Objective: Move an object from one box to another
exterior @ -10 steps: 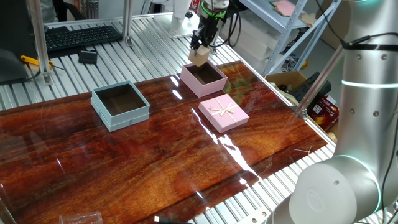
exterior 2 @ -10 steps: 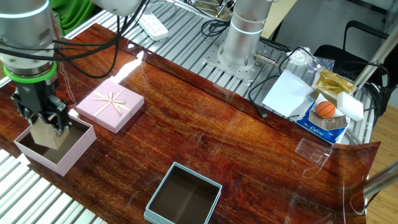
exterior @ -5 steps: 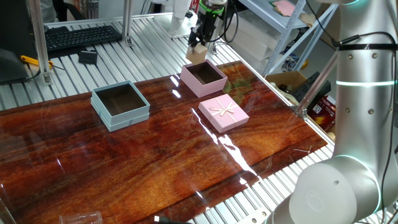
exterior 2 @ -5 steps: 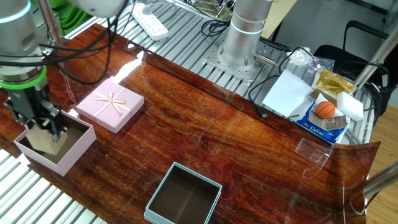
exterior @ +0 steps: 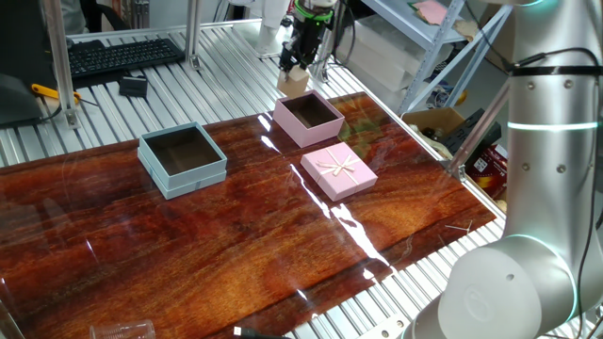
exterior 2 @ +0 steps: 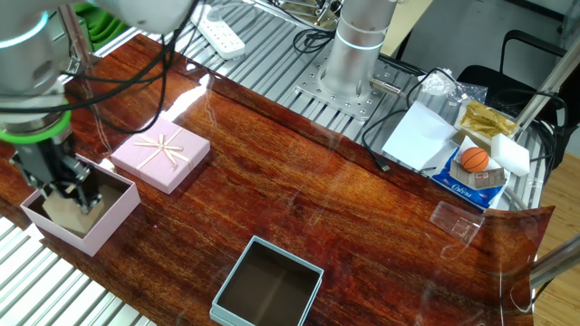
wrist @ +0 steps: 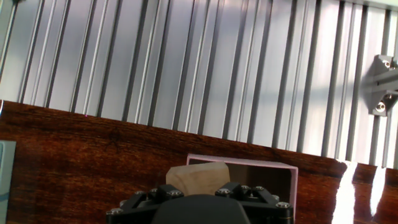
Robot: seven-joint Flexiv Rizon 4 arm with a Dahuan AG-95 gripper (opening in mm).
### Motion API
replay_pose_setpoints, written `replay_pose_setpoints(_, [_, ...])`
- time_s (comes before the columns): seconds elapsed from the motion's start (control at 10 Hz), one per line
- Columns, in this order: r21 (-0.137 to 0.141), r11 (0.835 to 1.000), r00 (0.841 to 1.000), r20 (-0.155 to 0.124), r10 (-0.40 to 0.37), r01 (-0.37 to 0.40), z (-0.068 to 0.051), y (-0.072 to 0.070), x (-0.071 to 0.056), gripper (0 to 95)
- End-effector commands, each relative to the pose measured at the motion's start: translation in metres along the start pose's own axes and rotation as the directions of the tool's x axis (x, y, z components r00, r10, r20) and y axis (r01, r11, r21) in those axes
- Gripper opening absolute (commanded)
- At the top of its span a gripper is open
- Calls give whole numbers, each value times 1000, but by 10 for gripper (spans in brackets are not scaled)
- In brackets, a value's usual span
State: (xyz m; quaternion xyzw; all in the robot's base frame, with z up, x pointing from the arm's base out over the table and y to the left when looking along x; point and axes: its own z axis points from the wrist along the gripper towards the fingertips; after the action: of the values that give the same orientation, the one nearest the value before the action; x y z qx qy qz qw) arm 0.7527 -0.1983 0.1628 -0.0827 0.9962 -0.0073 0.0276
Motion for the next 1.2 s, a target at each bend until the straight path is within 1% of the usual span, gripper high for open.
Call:
replay_pose_setpoints(0.1, [6,1000,1000,0,2,-2,-2,6,3,0])
replay_pose_setpoints(0.2, [6,1000,1000,-2,5,-5,-2,9,2,0])
replay_pose_setpoints(0.4, [5,1000,1000,-4,13,-13,-2,18,1,0])
replay_pose_setpoints(0.8, [9,999,999,-6,37,-37,-1,44,8,0])
replay_pose_setpoints(0.9, [8,999,999,-7,39,-39,-1,47,8,0])
replay_pose_setpoints(1.0, [5,999,999,-14,42,-42,-2,57,10,0])
replay_pose_setpoints(1.2, [-2,998,997,-32,63,-63,-2,74,14,0])
